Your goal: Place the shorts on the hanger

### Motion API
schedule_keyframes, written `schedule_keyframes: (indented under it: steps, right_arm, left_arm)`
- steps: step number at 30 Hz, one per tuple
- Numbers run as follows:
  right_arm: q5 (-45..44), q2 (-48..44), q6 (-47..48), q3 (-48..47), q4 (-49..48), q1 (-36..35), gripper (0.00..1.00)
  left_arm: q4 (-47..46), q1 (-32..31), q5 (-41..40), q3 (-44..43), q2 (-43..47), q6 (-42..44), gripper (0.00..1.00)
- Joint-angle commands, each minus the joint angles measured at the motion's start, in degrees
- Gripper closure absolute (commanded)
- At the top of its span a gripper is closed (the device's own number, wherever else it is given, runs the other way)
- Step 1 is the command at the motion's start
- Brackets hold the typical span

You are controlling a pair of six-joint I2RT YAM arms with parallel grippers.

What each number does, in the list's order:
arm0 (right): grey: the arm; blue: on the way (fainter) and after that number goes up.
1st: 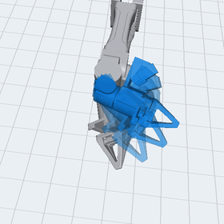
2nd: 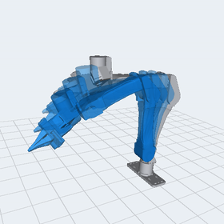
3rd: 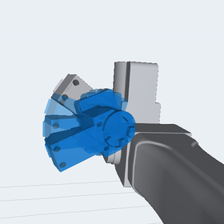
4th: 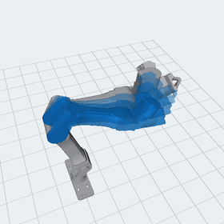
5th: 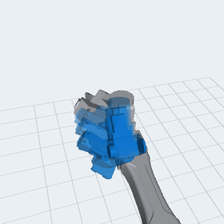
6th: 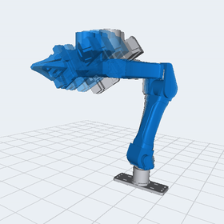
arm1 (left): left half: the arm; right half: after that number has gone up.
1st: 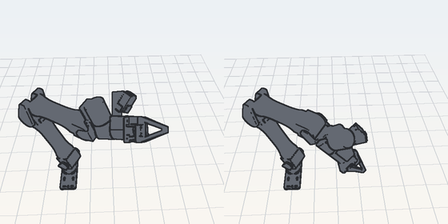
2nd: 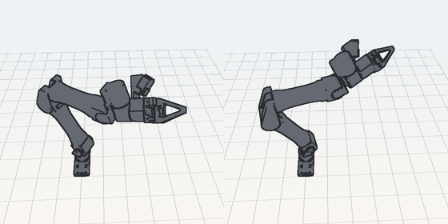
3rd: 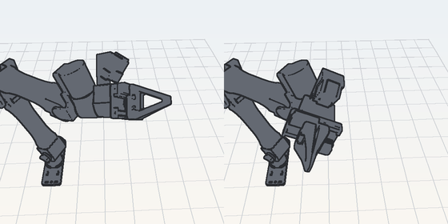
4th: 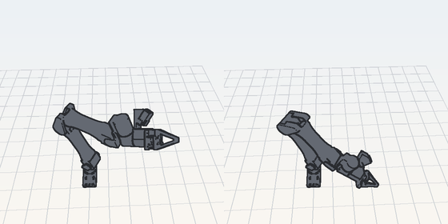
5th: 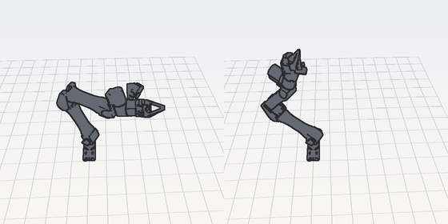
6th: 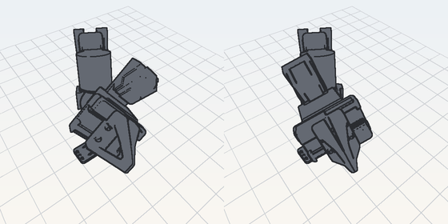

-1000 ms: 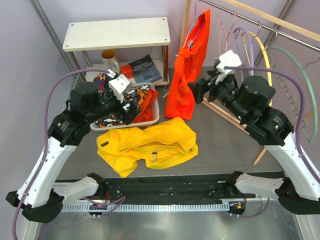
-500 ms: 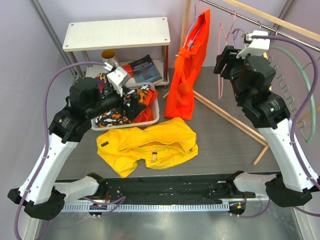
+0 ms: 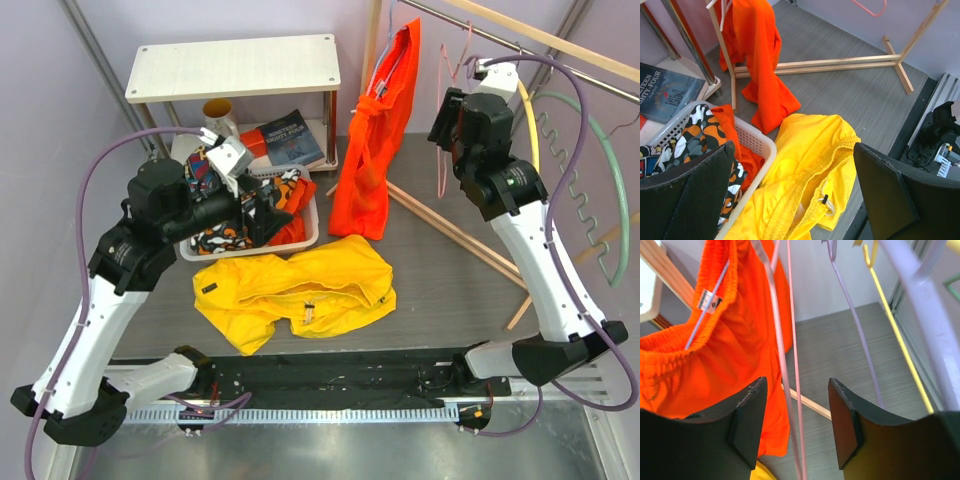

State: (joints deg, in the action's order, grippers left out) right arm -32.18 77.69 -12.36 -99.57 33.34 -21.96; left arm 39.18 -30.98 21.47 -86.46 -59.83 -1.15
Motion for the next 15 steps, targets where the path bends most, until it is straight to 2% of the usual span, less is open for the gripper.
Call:
schedule_keyframes:
  steps: [1, 2, 3, 5, 6, 8, 9, 10, 11, 15]
  right_arm:
    - [8.0, 0.4, -2.3, 4.1, -5.6, 1.8, 0.45]
    - [8.9, 0.1, -1.7, 5.0, -7.0, 2.0, 0.46]
    - [9.6, 0.0, -1.1, 6.8, -8.5, 2.0, 0.54]
    - [9.9, -1.0, 1.4, 8.7, -13.8, 2.0, 0.6]
    - [9.8, -1.2, 2.4, 10.1, -15.5, 2.1, 0.67]
    - [9.3, -1.5, 5.0, 11.1, -19.4, 2.1, 0.74]
    - [9.3, -1.6, 5.8, 12.1, -22.0, 2.0, 0.84]
    - [9.6, -1.8, 6.5, 12.6, -23.3, 2.0, 0.88]
    - [10.0, -2.0, 8.0, 13.3, -24.6, 2.0, 0.99]
    - [9.9, -2.9, 10.8, 16.8, -32.6, 2.0, 0.99]
  left_arm:
    - [-3.1, 0.2, 1.6, 0.0, 1.5, 0.4, 0.0]
    - [-3.1, 0.2, 1.5, 0.1, 1.6, 0.6, 0.0]
    - [-3.1, 0.3, 1.6, 0.2, 1.7, 0.6, 0.0]
    - [-3.1, 0.2, 1.6, 0.7, 1.8, 0.6, 0.0]
    - [-3.1, 0.3, 1.6, 0.8, 1.7, 0.7, 0.0]
    - [-3.1, 0.2, 1.8, 1.1, 1.6, 0.6, 0.0]
    - [-3.2, 0.2, 1.9, 1.2, 1.6, 0.7, 0.0]
    - [-3.3, 0.3, 1.9, 1.3, 1.5, 0.6, 0.0]
    - [-3.4, 0.3, 1.9, 1.4, 1.4, 0.6, 0.0]
    - [-3.5, 0.3, 1.8, 1.5, 1.3, 0.6, 0.0]
